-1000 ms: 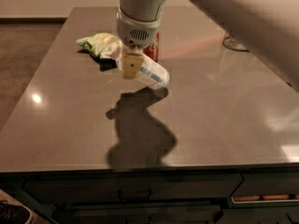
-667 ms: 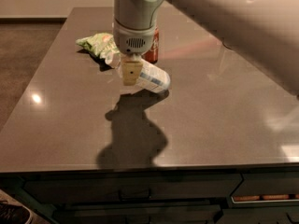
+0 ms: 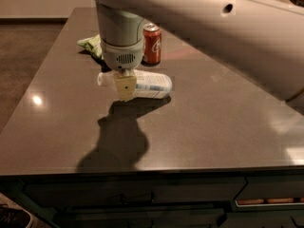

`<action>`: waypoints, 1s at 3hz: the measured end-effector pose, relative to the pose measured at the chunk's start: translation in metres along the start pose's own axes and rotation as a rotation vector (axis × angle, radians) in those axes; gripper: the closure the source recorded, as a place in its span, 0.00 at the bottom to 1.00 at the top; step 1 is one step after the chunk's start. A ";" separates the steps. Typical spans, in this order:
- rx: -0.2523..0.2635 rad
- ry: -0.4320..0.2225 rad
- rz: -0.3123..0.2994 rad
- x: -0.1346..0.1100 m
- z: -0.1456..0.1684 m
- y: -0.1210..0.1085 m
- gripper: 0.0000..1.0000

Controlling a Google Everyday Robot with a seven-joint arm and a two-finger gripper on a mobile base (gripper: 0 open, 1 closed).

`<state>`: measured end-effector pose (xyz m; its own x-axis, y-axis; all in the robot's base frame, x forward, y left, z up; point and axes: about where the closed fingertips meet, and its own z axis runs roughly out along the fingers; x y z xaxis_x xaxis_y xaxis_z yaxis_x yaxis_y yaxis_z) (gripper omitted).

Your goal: Knock blue plastic bottle over

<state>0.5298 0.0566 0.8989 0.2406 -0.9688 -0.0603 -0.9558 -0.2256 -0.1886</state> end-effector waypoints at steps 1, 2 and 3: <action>-0.017 -0.001 -0.038 -0.010 0.004 0.007 0.28; -0.043 -0.021 -0.065 -0.021 0.009 0.016 0.05; -0.097 -0.067 -0.095 -0.044 0.019 0.031 0.00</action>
Offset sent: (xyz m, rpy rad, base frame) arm -0.0338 0.0282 -0.0178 0.0030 0.0860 0.1107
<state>0.4927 0.0946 0.8766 0.3385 -0.9343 -0.1123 -0.9392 -0.3281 -0.1013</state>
